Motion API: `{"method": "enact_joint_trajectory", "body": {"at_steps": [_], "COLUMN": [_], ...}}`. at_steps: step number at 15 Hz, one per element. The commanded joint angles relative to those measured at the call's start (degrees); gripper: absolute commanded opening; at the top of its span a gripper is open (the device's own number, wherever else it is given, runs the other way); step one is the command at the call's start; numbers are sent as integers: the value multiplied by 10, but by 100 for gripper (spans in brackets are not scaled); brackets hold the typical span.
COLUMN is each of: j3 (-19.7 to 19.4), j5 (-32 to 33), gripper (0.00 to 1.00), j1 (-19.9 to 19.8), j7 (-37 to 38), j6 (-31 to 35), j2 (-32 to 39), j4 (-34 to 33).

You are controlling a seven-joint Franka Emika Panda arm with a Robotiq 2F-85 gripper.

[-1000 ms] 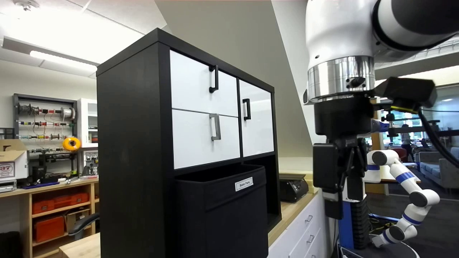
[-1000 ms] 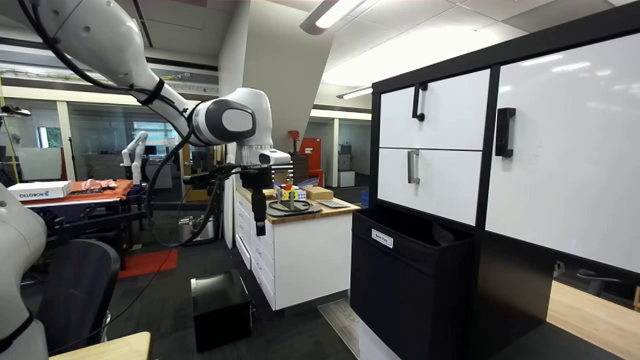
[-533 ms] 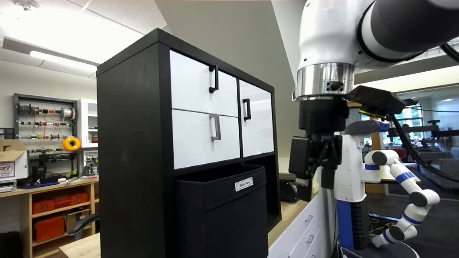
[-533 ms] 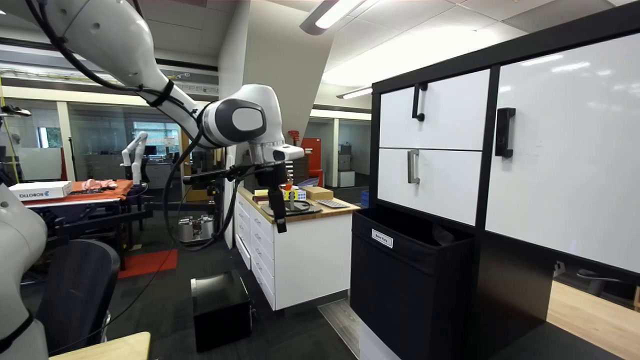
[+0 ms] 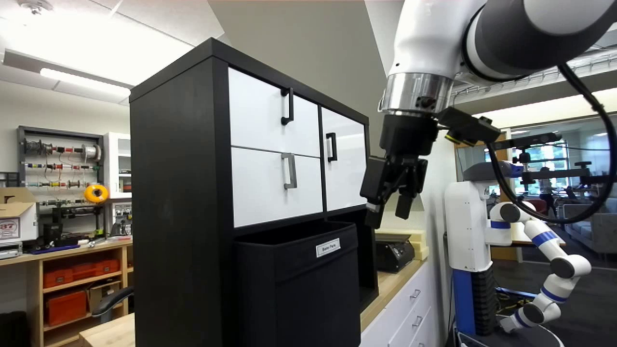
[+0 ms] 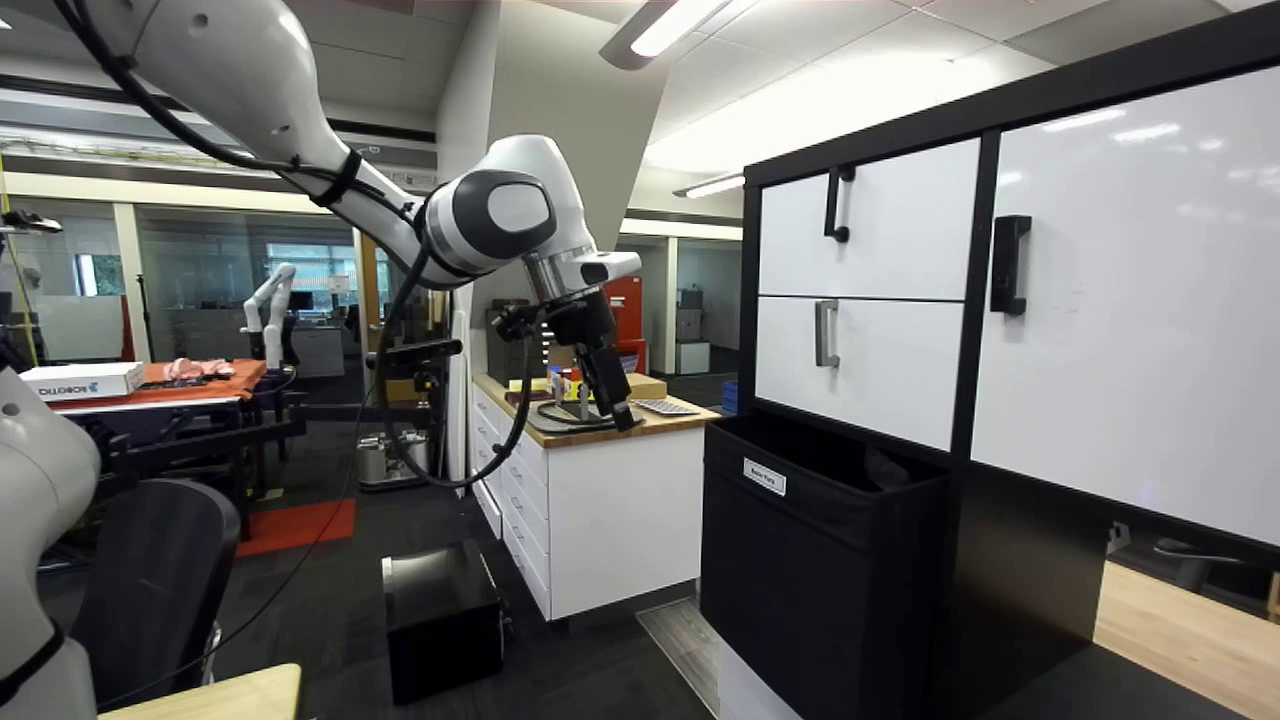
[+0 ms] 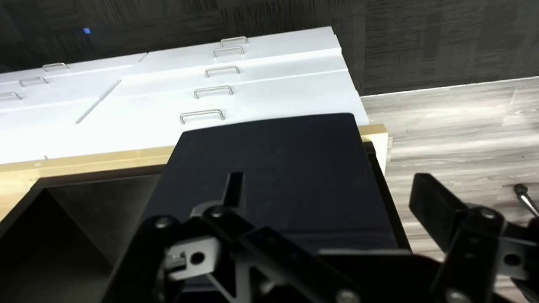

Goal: Open the bottom left drawer of the cabinet

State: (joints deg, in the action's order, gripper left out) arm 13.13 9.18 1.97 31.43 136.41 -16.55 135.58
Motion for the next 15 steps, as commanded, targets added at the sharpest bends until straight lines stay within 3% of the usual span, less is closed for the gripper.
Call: {"method": "enact_joint_trajectory", "body": {"at_steps": [1,11,15], "j3": [-15,-46,-49], "j5": [24,44,31], "gripper": [100,100,100], "j1": [-15,-15,-8], "j7": [-25,-74,-71], "j6": [32,68,61], "j2": [24,115,104], "j4": [-35,-147,-129]}}
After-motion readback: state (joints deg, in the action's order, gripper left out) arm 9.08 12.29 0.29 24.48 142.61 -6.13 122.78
